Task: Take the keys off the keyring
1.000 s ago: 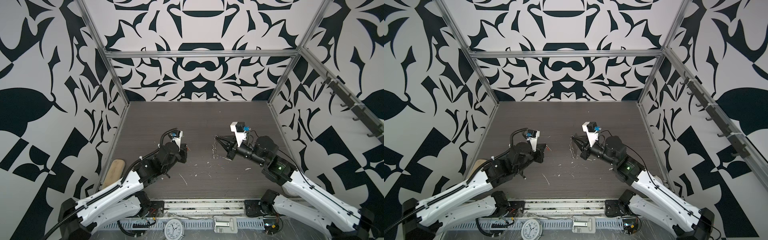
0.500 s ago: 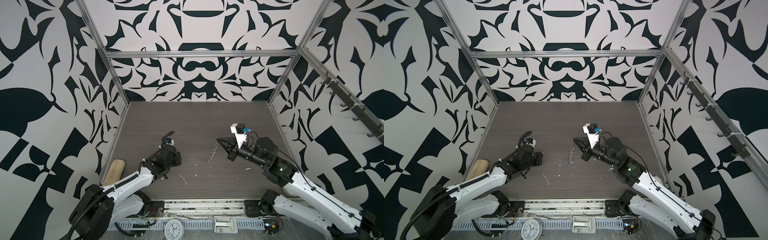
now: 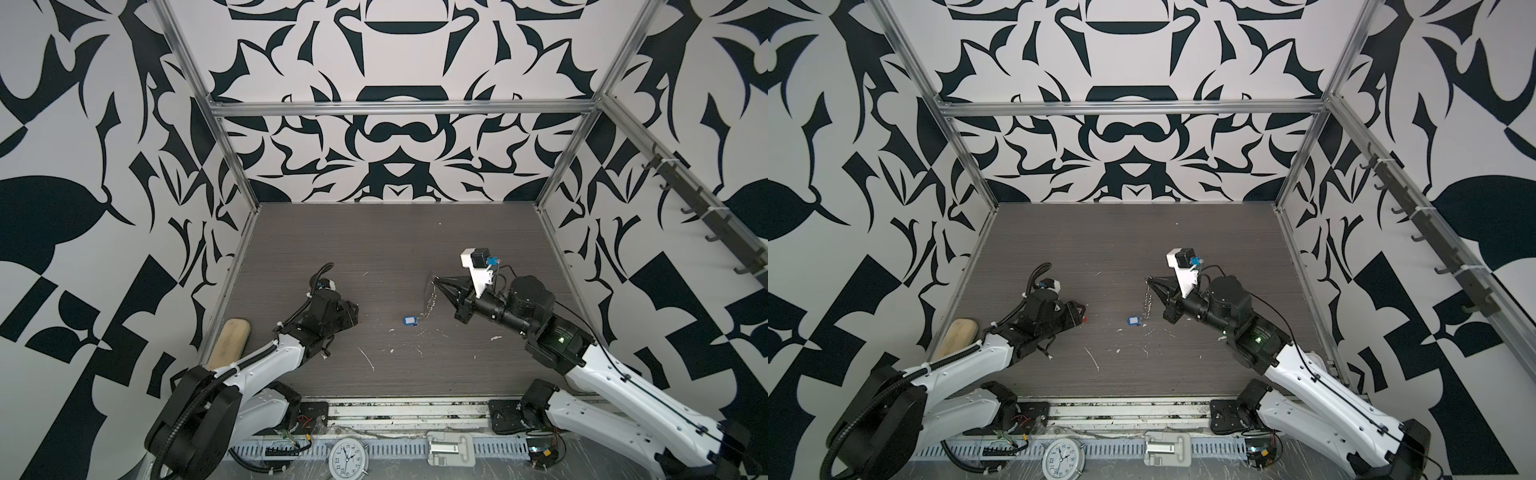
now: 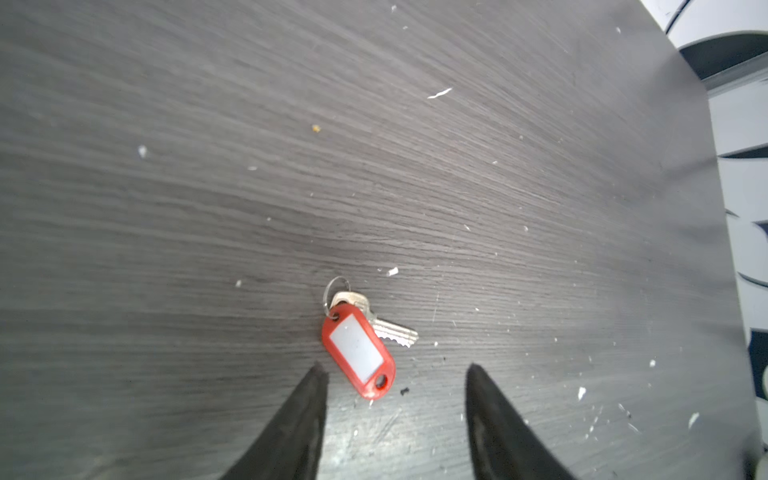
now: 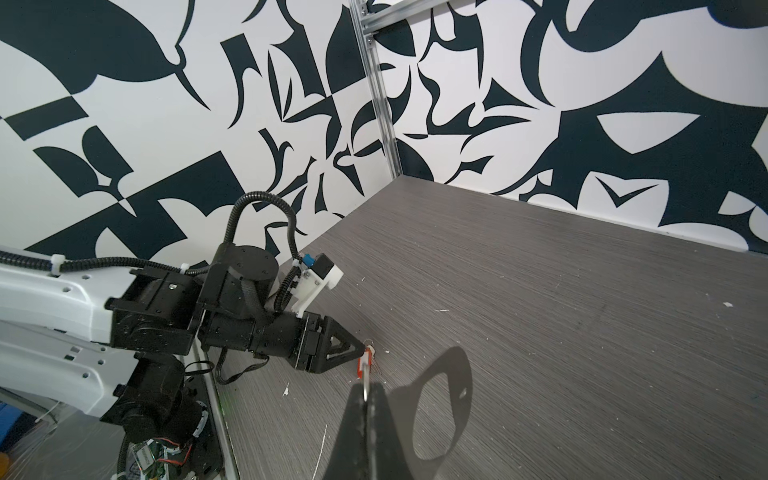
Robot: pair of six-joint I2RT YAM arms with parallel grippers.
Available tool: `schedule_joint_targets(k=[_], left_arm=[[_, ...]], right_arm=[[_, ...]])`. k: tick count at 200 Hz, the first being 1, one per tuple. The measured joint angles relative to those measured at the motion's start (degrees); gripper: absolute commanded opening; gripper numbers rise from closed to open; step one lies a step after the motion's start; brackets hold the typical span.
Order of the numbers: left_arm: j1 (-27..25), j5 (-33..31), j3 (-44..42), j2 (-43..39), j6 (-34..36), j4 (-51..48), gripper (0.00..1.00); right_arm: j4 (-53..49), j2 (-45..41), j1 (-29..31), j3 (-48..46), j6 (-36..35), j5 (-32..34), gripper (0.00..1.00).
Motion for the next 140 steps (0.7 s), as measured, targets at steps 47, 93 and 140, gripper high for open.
schedule_joint_targets(k=[47,93,140], left_arm=[[-0.42,5.81,6.16,-14.36,2.1,-1.29,0.69],[-12.0,8.35,12.74,-17.42,8.28,-0.61,0.71],[-25.03,3.58,12.44,-11.54,15.3,1.86,0.72]], right_arm=[[0.0,1.11,0.0,0.0,1.51,0.59,0.0],[0.0,2.64,0.61,0.09,3.23,1.64,0.0],[0.04,5.03,4.26,3.39,4.17,4.7,0.0]])
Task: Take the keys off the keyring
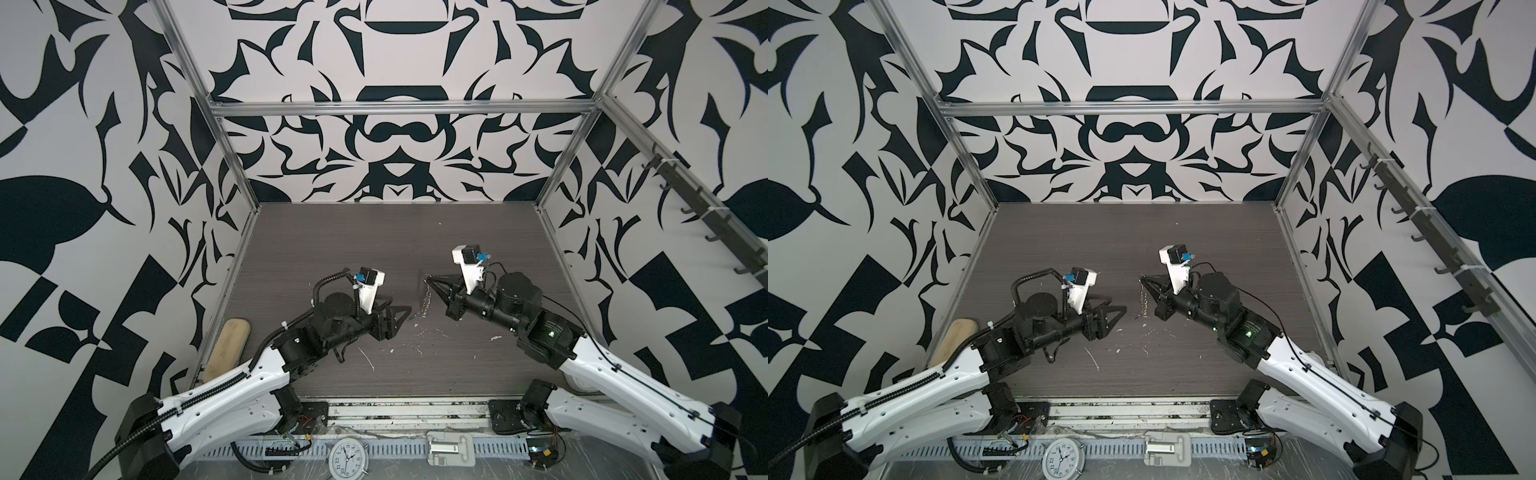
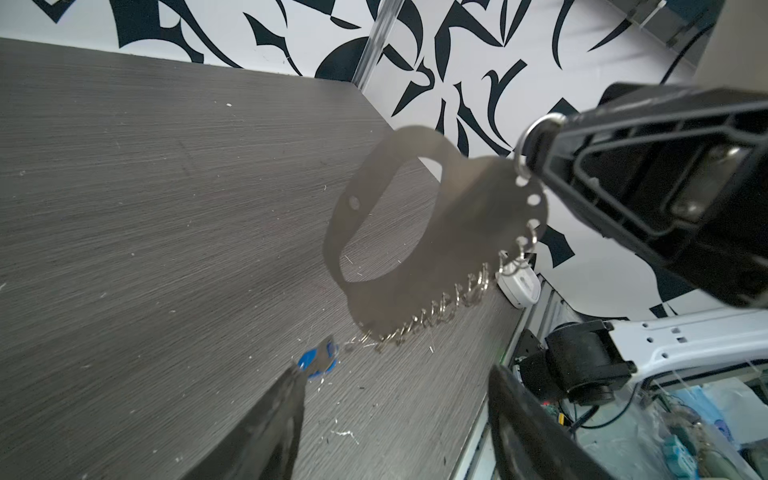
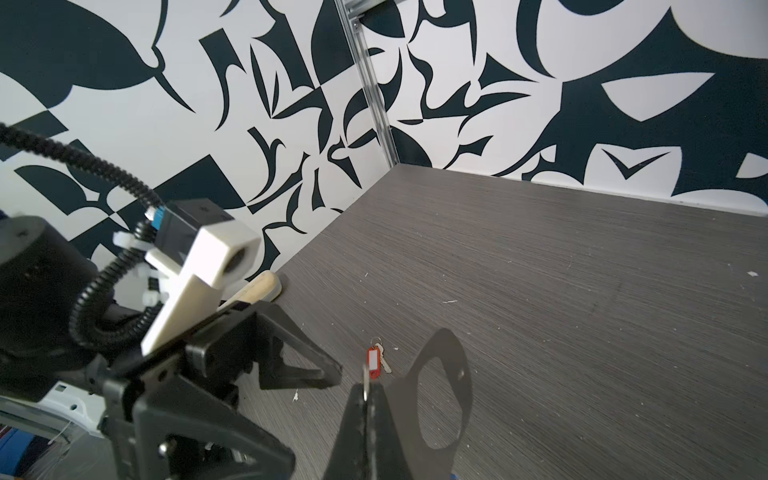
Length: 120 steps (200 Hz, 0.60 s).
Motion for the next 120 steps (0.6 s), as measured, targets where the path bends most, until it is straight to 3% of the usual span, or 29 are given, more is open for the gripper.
schedule_joint_targets(k=[65,120], left_arm=[[-2.78,-3.17,-1.36,1.95,3.37,3.63,0.75],[-2.97,-5.03,-1.51,2.12,4.28,3.85,0.75]], right_arm=[[1.44,4.26,8.59,6.08,-1.38,7.48,0.0],[3.69,6.69,12.39,8.2,-2.38,11.45,0.0]])
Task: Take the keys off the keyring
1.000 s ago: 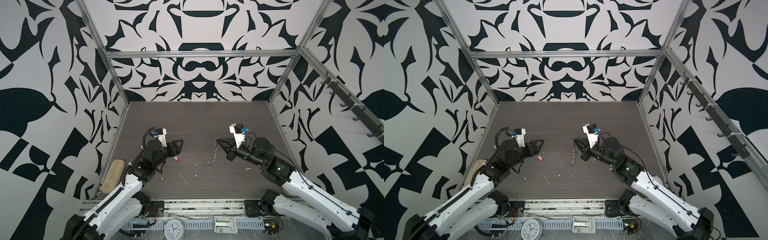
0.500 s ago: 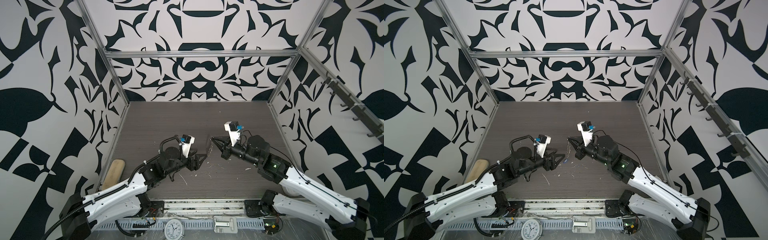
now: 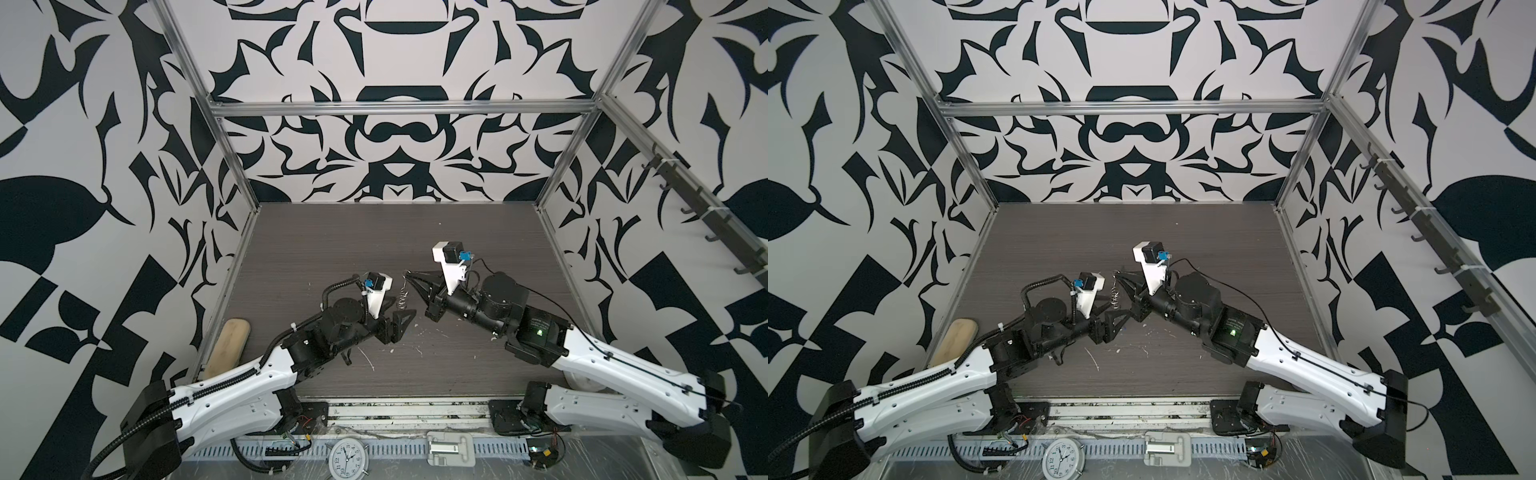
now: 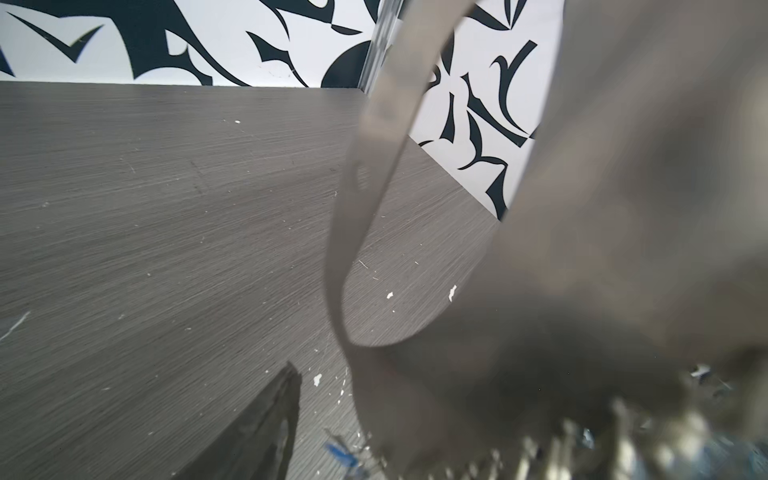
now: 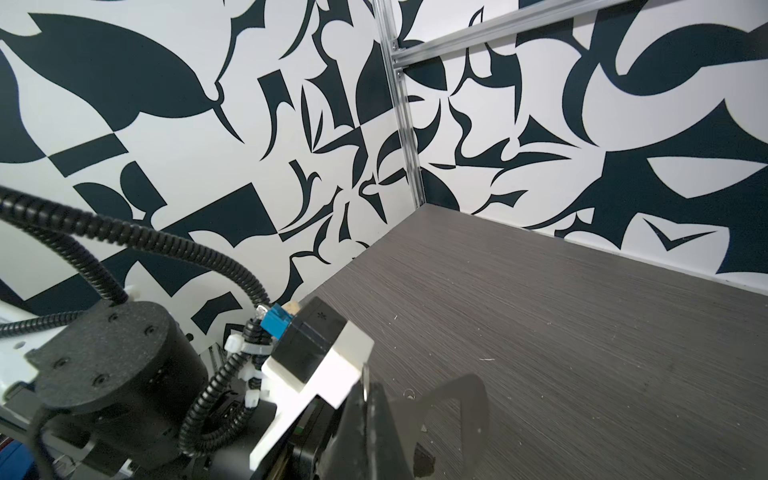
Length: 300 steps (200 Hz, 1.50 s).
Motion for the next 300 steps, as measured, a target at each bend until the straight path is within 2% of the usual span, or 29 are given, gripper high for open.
schedule_joint_targets(k=[39,137,151,179,250,300], left_arm=[[0.0,-2.23,-0.22,0.92,0.5,-0.02,0.72],[0.0,-4.28,-0.59,-1.01,0.09,-0.48,0.41],[0.0,-3.87,-0.59,-1.4,-0.39,-0.48,0.33],[0.0,-2.78,-0.59,-1.77,-1.07,-0.55,0.24],[0.0,0.35,-0.52,-2.8,-1.66,-2.62,0.16],[0.57,4.94,-0.46,-3.58,-2.62,-3.13,0.0]], right_arm=[[0.61,0.76,0.94,1.86,-0.37,1.44,0.0],[1.07,0.79,1.4,3.45,-1.42,3.78,0.0],[0.48,0.85,1.4,3.65,-1.53,4.24,0.0],[-0.35,1.44,1.4,4.35,-1.68,5.18,0.0],[-5.09,6.05,1.2,9.51,-1.9,5.42,0.0],[-9.94,11.23,-2.32,14.84,-1.49,1.03,0.0]])
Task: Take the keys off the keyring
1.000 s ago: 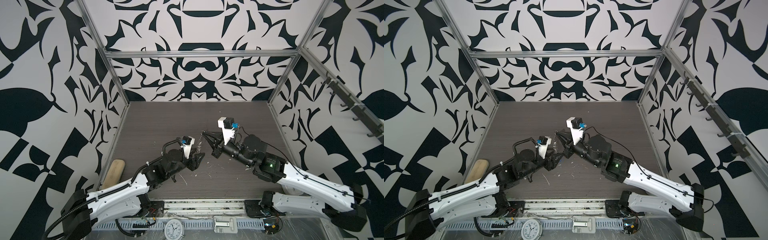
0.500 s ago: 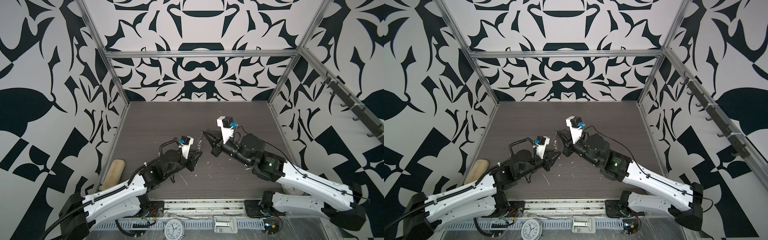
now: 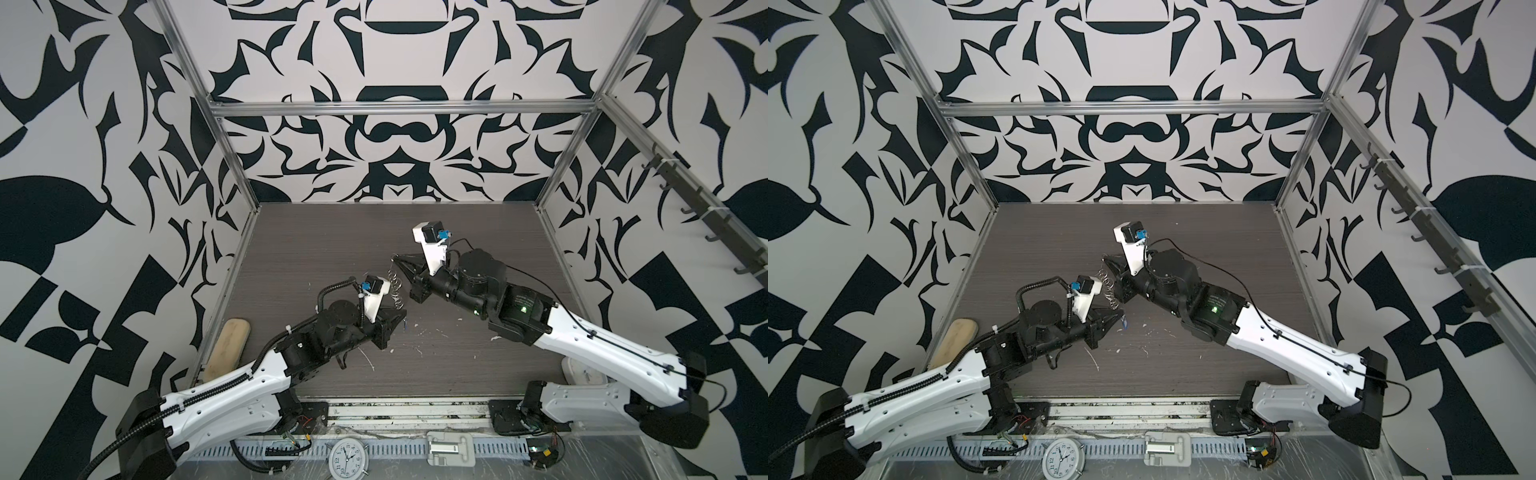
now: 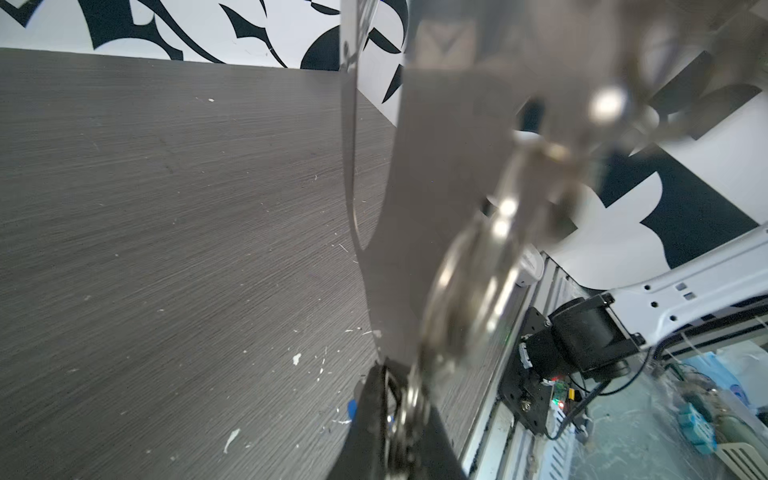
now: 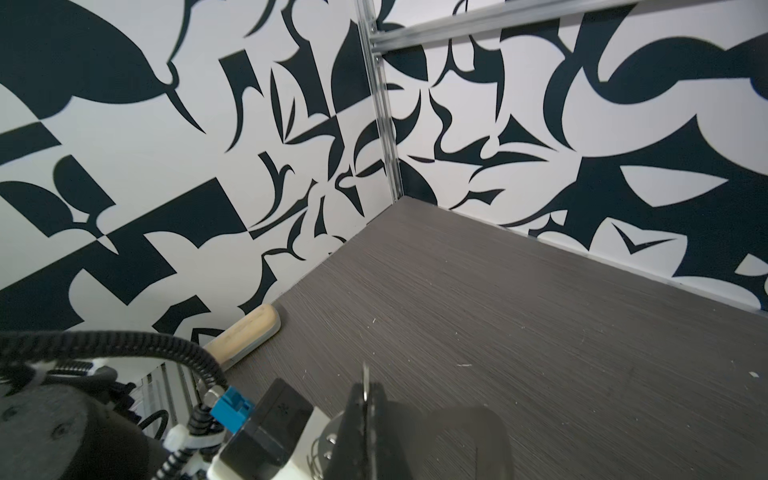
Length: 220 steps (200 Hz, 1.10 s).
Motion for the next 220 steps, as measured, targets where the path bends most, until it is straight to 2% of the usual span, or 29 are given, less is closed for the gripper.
schedule_joint_targets(k=[29,43,61,100,139,170,197,220], left_arm=[[0.79,1.36,0.0,-0.83,-1.46,0.2,0.0],[1.4,1.22,0.0,-1.75,-2.86,1.25,0.0],[2.03,1.03,-0.02,-2.32,-4.15,3.58,0.0],[2.86,0.92,-0.61,-2.34,-6.8,9.51,0.0],[3.96,0.85,-1.29,-2.34,-8.04,13.44,0.0],[6.08,2.03,-1.79,-1.68,-9.84,16.17,0.0],[11.45,7.67,-4.55,4.63,-14.8,22.43,0.0],[15.65,13.84,-6.71,15.41,-20.92,27.61,0.0]], right_arm=[[-2.47,1.18,-3.93,1.25,1.22,-4.37,0.21],[-4.57,1.14,-5.66,1.25,1.73,-6.43,0.35],[-6.71,1.03,-7.67,1.25,2.4,-9.31,0.42],[-8.15,-2.67,-9.9,-0.28,2.27,-12.87,0.44],[-5.97,-11.26,-9.99,-7.04,0.7,-18.18,0.46],[-4.81,-13.0,-9.97,-11.8,0.44,-19.85,0.46],[-5.07,-13.07,-9.99,-15.8,0.76,-19.21,0.46],[-5.77,-14.19,-9.99,-17.49,1.11,-17.49,0.46]])
